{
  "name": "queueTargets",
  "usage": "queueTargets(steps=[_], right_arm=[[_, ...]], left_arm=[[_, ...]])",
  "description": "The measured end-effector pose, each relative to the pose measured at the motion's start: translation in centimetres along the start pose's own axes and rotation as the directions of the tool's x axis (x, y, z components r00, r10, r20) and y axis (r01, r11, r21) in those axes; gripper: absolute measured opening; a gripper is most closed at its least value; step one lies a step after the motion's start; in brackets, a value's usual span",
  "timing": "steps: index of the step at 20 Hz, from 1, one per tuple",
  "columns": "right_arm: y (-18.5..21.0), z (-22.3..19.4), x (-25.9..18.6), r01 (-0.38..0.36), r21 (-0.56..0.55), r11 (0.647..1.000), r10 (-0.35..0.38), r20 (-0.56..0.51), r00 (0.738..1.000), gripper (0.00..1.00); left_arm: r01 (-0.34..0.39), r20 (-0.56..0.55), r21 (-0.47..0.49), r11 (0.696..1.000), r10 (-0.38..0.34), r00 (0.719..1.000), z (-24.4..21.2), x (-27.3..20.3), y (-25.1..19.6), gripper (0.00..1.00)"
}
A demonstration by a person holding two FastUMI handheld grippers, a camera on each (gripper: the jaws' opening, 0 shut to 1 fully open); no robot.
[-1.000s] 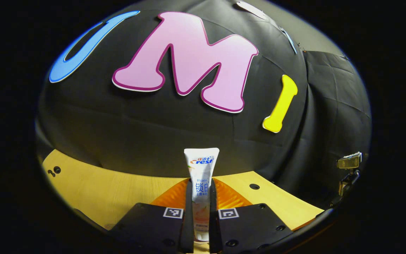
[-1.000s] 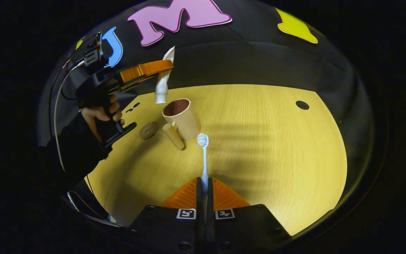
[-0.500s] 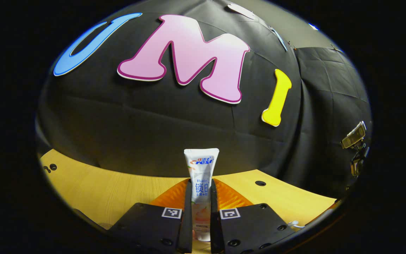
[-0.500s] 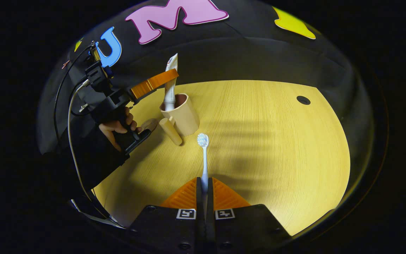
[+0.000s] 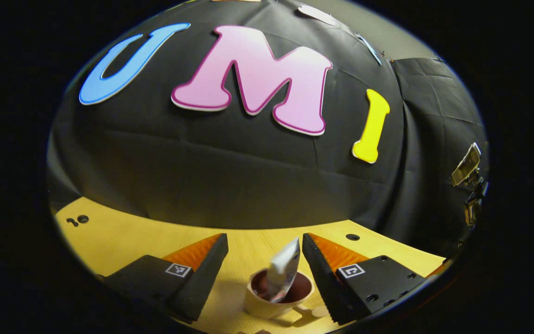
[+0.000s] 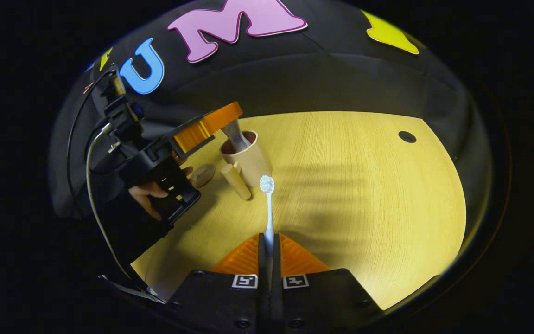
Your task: Put the toothbrush and toothpaste on the desktop into the cup, then pick up the cup and place it on the coaster on the desktop.
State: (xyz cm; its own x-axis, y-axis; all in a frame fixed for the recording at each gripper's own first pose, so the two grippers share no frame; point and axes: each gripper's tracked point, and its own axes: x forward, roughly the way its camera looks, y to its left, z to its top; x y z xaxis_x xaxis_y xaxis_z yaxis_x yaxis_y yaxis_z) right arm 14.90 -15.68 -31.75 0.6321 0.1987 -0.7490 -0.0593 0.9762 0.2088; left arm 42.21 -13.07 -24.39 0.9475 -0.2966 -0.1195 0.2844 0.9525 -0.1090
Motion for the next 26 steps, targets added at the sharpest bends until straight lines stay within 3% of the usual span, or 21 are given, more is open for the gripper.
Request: queueTargets(steps=[6,16,21,26], right_arm=[[0.6,5.6,0.3,-0.015,0.016,1.000,0.013,0.118,0.993,0.05],[3.8,15.0,3.8,-0.109,0.044,0.993,0.089,0.323,0.942,0.05],[5.6,18.5,5.4,-0.160,-0.002,0.987,0.143,0.459,0.877,0.05],[5.7,21.6,6.5,-0.171,-0.034,0.985,0.159,0.576,0.802,0.05]], left_arm=[[-0.082,0.067,-0.070,0.994,0.086,0.994,4.4,-7.2,1.6,0.97],[-0.196,0.040,-0.170,0.966,0.206,0.978,4.1,-16.1,4.0,0.97],[-0.201,0.001,-0.235,0.951,0.207,0.978,1.2,-17.9,4.5,0.97],[-0.201,-0.025,-0.231,0.952,0.201,0.979,-0.9,-18.7,4.8,0.97]])
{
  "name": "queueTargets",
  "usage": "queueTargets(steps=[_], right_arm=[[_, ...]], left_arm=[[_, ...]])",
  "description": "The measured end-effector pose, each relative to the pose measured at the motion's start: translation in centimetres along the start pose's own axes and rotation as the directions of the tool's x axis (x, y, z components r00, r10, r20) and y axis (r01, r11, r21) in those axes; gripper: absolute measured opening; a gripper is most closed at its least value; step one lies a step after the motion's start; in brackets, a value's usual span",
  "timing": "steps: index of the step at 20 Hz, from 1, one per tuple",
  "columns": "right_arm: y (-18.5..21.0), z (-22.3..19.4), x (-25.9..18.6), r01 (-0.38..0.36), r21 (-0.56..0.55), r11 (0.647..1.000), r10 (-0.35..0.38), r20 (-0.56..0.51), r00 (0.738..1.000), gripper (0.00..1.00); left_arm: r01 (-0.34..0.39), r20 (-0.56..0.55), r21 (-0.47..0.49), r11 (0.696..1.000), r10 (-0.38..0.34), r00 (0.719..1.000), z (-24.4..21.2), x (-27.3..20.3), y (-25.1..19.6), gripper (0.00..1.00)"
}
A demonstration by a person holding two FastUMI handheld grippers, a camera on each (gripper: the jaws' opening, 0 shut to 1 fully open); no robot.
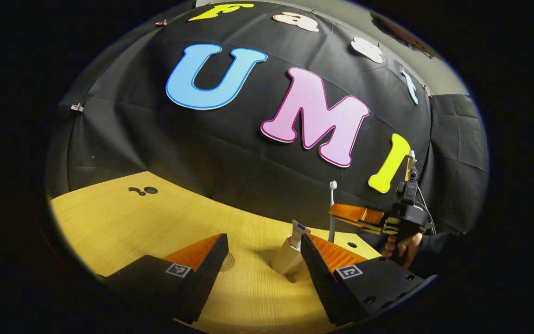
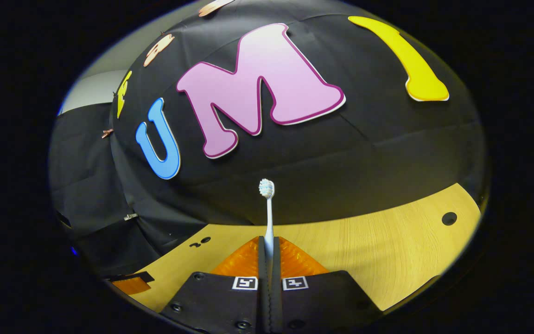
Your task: Put the toothbrush and toothpaste on the desktop into the cup, then pick up the cup and place it on the coaster on the desktop.
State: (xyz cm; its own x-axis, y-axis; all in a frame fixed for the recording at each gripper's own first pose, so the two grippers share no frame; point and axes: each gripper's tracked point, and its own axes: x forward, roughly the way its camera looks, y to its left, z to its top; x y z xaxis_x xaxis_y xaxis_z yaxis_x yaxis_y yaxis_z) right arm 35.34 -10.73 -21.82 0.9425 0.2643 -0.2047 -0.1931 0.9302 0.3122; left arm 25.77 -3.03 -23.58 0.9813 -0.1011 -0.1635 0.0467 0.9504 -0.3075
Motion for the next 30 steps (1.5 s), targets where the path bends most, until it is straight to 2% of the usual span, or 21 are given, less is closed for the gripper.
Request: queueTargets(steps=[3,8,14,18,19,21,22,23,24,25,30], right_arm=[[-0.4,-0.5,1.4,-0.009,0.011,1.000,0.009,0.024,1.000,0.05],[0.4,-1.8,2.8,-0.062,-0.079,0.995,0.067,0.065,0.996,0.05],[0.7,-5.8,2.8,-0.108,-0.192,0.975,0.114,0.020,0.993,0.09],[-0.1,-7.3,0.8,-0.129,-0.178,0.976,0.128,-0.016,0.992,0.15],[0.1,-7.5,0.2,-0.138,-0.173,0.975,0.137,-0.022,0.990,0.31],[0.0,-7.4,-1.0,-0.137,-0.191,0.972,0.132,-0.036,0.991,0.84],[0.1,-7.4,-1.4,-0.139,-0.207,0.968,0.131,-0.051,0.990,0.81],[0.3,-7.5,-1.8,-0.137,-0.223,0.965,0.126,-0.063,0.990,0.90],[0.4,-7.4,-2.4,-0.136,-0.235,0.963,0.122,-0.074,0.990,0.90],[0.6,-7.3,-2.4,-0.132,-0.241,0.962,0.115,-0.082,0.990,0.99],[-0.1,-7.3,-2.6,-0.061,-0.215,0.975,0.033,-0.129,0.991,0.98]], left_arm=[[-0.001,-0.020,-0.018,1.000,0.001,1.000,-1.6,0.1,0.9,0.97],[-0.003,-0.024,-0.053,0.999,0.002,1.000,-3.2,0.5,1.8,0.97],[0.002,-0.042,-0.050,0.999,-0.004,0.999,-4.7,1.0,2.1,0.97],[-0.001,-0.057,-0.053,0.999,-0.002,0.998,-5.4,0.9,2.2,0.97],[-0.003,-0.063,-0.054,0.999,-0.001,0.998,-5.6,0.9,2.3,0.97],[-0.002,-0.069,-0.057,0.998,-0.002,0.998,-5.8,0.8,2.4,0.97],[-0.002,-0.072,-0.059,0.998,-0.002,0.997,-5.9,0.8,2.3,0.97],[-0.003,-0.074,-0.061,0.998,-0.001,0.997,-6.0,0.8,2.4,0.97],[-0.005,-0.075,-0.062,0.998,0.000,0.997,-6.0,1.0,2.3,0.97],[-0.006,-0.075,-0.061,0.998,0.001,0.997,-6.0,0.9,2.4,0.97],[-0.025,-0.084,-0.057,0.998,0.020,0.996,-6.3,0.2,2.9,0.97]])
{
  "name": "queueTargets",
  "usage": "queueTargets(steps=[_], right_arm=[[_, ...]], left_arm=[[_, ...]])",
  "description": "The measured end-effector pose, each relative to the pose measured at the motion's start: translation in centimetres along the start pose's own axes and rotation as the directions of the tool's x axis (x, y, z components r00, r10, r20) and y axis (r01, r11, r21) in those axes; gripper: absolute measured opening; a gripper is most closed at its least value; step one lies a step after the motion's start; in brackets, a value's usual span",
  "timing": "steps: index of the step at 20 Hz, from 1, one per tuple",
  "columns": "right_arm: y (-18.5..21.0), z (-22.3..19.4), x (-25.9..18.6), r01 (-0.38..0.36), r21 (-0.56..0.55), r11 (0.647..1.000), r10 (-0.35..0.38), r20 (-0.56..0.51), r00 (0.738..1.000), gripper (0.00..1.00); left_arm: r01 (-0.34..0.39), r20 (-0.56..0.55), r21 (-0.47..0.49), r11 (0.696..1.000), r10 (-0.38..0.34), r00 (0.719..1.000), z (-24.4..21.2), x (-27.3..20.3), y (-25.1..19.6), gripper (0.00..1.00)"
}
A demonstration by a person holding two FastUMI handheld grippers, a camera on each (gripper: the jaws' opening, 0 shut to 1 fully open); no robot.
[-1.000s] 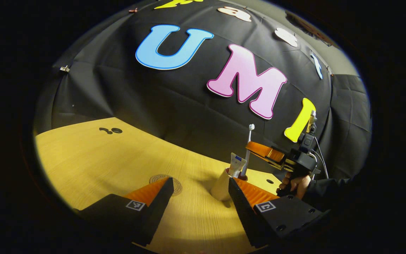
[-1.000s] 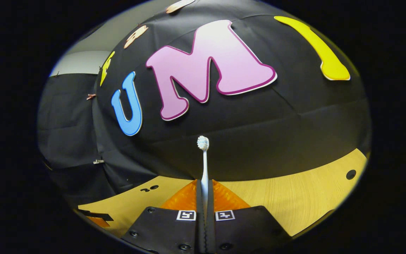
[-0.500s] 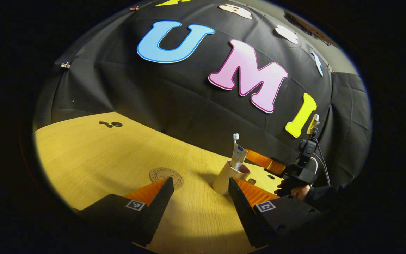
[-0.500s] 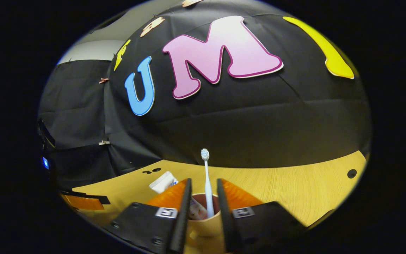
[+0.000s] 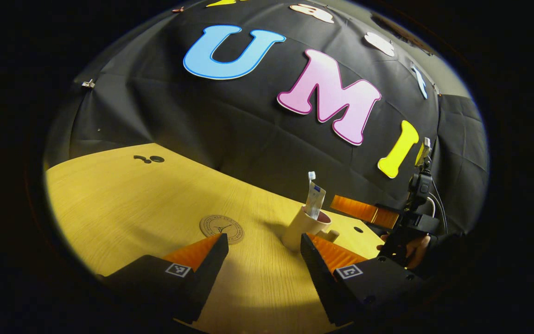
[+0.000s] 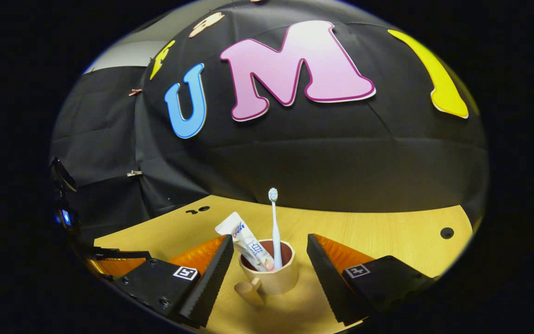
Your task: Put the toothbrush and toothpaste on the desktop into the cup, then pick up the cup and place it on the coaster on the desktop.
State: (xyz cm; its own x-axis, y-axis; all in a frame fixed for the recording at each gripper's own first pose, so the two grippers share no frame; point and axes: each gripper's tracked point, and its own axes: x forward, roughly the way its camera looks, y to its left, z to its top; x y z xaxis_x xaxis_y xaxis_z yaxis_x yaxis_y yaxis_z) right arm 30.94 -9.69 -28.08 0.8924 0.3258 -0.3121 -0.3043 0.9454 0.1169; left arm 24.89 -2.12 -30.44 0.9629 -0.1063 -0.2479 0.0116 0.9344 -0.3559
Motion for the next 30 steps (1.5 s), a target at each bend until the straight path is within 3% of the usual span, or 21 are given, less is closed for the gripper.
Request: queueTargets(steps=[5,9,13,16,19,23,25,28,30], right_arm=[[-1.4,0.3,-0.9,0.071,0.030,0.997,-0.068,-0.085,0.994,0.98],[-0.8,0.1,-2.1,0.056,0.018,0.998,-0.051,-0.214,0.976,0.97],[1.4,0.5,-2.0,0.024,0.117,0.993,0.012,-0.299,0.954,0.98],[1.7,-0.5,-1.7,0.030,0.079,0.996,0.002,-0.379,0.925,0.97],[1.1,-2.6,-1.7,0.057,0.028,0.998,-0.037,-0.482,0.875,0.98],[1.9,-4.9,-1.1,0.077,0.056,0.995,-0.029,-0.589,0.808,0.98],[1.9,-6.6,-0.8,0.092,0.071,0.993,-0.025,-0.644,0.765,0.98],[1.6,-9.0,-1.6,0.147,0.098,0.984,-0.027,-0.738,0.674,0.98],[0.9,-9.7,-1.4,0.153,0.068,0.986,-0.046,-0.767,0.640,0.98]], left_arm=[[-0.039,0.011,0.018,0.999,0.039,0.999,0.3,-1.4,1.3,0.97],[-0.071,-0.007,0.007,0.997,0.071,0.997,0.8,-2.6,2.9,0.98],[-0.119,-0.046,0.018,0.993,0.120,0.992,0.8,-4.2,5.3,0.98],[-0.142,-0.054,-0.013,0.990,0.142,0.988,1.0,-5.6,6.3,0.97],[-0.181,-0.067,-0.004,0.984,0.180,0.981,0.7,-7.0,8.0,0.97],[-0.222,-0.072,0.001,0.975,0.222,0.972,1.0,-9.4,10.3,0.98],[-0.235,-0.076,0.006,0.972,0.235,0.969,1.0,-10.8,11.4,0.98],[-0.238,-0.085,0.002,0.971,0.237,0.968,1.2,-12.4,12.4,0.97],[-0.245,-0.094,-0.007,0.969,0.243,0.965,1.1,-13.4,13.1,0.98]])
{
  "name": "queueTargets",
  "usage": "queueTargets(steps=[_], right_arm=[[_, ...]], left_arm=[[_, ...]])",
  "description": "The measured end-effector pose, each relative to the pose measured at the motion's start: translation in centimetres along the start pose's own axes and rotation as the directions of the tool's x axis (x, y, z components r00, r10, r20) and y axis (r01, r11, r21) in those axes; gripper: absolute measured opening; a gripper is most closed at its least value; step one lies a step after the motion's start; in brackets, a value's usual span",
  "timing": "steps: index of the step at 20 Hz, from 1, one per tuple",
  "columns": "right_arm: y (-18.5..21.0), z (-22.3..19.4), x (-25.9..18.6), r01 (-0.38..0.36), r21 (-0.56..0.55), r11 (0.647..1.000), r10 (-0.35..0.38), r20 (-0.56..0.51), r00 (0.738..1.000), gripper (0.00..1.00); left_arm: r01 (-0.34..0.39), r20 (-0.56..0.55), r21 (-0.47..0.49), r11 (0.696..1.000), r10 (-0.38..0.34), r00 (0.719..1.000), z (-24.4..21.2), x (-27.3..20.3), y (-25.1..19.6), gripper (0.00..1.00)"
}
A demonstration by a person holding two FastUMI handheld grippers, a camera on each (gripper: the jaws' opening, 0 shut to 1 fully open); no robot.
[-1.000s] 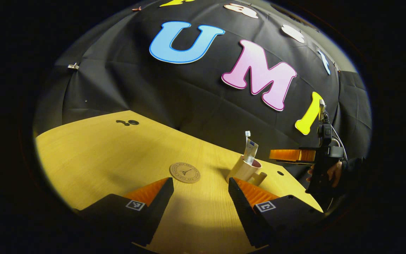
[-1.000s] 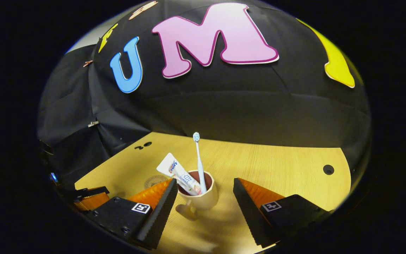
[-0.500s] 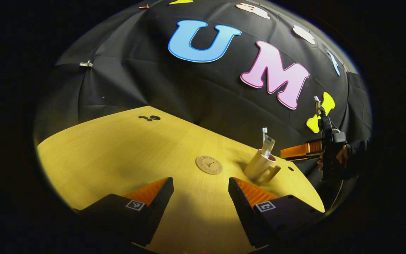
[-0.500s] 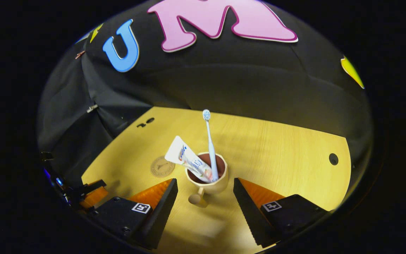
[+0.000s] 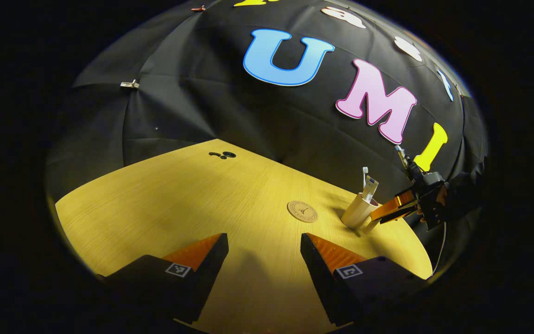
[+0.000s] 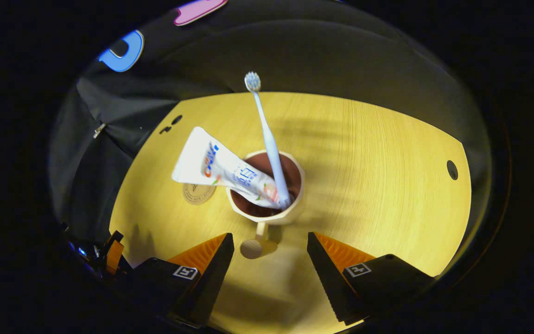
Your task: Put the toothbrush and toothpaste on the desktop into the cup, then pick up the cup and place it on the coaster on the desktop.
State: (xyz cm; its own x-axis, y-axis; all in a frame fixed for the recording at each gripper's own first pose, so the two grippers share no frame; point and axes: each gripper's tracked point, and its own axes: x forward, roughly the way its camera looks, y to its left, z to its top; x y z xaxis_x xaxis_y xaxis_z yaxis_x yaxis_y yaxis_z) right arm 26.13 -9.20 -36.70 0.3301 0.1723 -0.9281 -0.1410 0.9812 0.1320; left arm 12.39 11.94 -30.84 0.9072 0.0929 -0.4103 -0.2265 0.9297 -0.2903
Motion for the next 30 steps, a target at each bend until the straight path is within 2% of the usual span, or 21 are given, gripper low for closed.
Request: queueTargets(steps=[3,5,10,16,18,19,20,21,22,23,24,28,30], right_arm=[[1.0,0.8,0.7,-0.011,0.040,0.999,0.012,-0.033,0.999,0.98],[2.1,0.5,1.8,-0.027,0.069,0.997,0.033,-0.091,0.995,0.98],[2.4,-1.0,4.4,0.005,0.059,0.998,0.008,-0.219,0.976,0.98],[1.6,-0.9,5.8,0.064,0.108,0.992,-0.038,-0.228,0.973,0.96],[1.1,-0.9,5.9,0.087,0.097,0.991,-0.063,-0.228,0.972,0.88],[1.2,-1.0,6.0,0.085,0.100,0.991,-0.060,-0.233,0.971,0.69],[1.4,-1.3,5.9,0.081,0.116,0.990,-0.051,-0.246,0.968,0.70],[1.6,-1.3,6.2,0.081,0.129,0.988,-0.046,-0.251,0.967,0.52],[1.7,-1.3,6.3,0.079,0.125,0.989,-0.045,-0.249,0.967,0.46],[1.6,-1.0,5.9,0.081,0.116,0.990,-0.050,-0.247,0.968,0.46],[1.4,-1.2,6.6,0.086,0.116,0.990,-0.054,-0.249,0.967,0.39],[1.4,-1.4,6.3,0.110,0.093,0.990,-0.083,-0.258,0.962,0.38],[1.1,-1.2,6.1,0.125,0.044,0.991,-0.110,-0.248,0.962,0.29]], left_arm=[[-0.011,-0.020,-0.004,1.000,0.011,1.000,-0.5,-1.0,1.3,0.98],[-0.016,-0.029,-0.012,1.000,0.016,0.999,-0.8,-1.3,1.8,0.98],[-0.007,-0.041,-0.014,1.000,0.007,0.999,-0.7,-1.8,2.6,0.98],[-0.005,-0.079,-0.021,1.000,0.003,0.997,-1.7,-2.1,3.9,0.97],[-0.008,-0.088,-0.027,1.000,0.006,0.996,-1.9,-2.0,4.2,0.98],[-0.006,-0.091,-0.029,1.000,0.003,0.996,-1.8,-1.9,4.1,0.98],[-0.003,-0.092,-0.030,1.000,0.000,0.996,-1.9,-1.8,4.0,0.98],[0.001,-0.096,-0.027,1.000,-0.004,0.995,-2.0,-1.7,3.9,0.98],[0.006,-0.100,-0.023,1.000,-0.009,0.995,-2.1,-1.6,3.7,0.98],[0.011,-0.106,-0.019,1.000,-0.013,0.994,-2.2,-1.5,3.5,0.97],[0.016,-0.112,-0.015,1.000,-0.017,0.994,-2.4,-1.3,3.2,0.97],[0.038,-0.136,-0.004,0.999,-0.038,0.990,-3.3,-0.8,2.1,0.97],[0.048,-0.142,0.003,0.999,-0.048,0.989,-3.5,-0.7,1.7,0.97]])
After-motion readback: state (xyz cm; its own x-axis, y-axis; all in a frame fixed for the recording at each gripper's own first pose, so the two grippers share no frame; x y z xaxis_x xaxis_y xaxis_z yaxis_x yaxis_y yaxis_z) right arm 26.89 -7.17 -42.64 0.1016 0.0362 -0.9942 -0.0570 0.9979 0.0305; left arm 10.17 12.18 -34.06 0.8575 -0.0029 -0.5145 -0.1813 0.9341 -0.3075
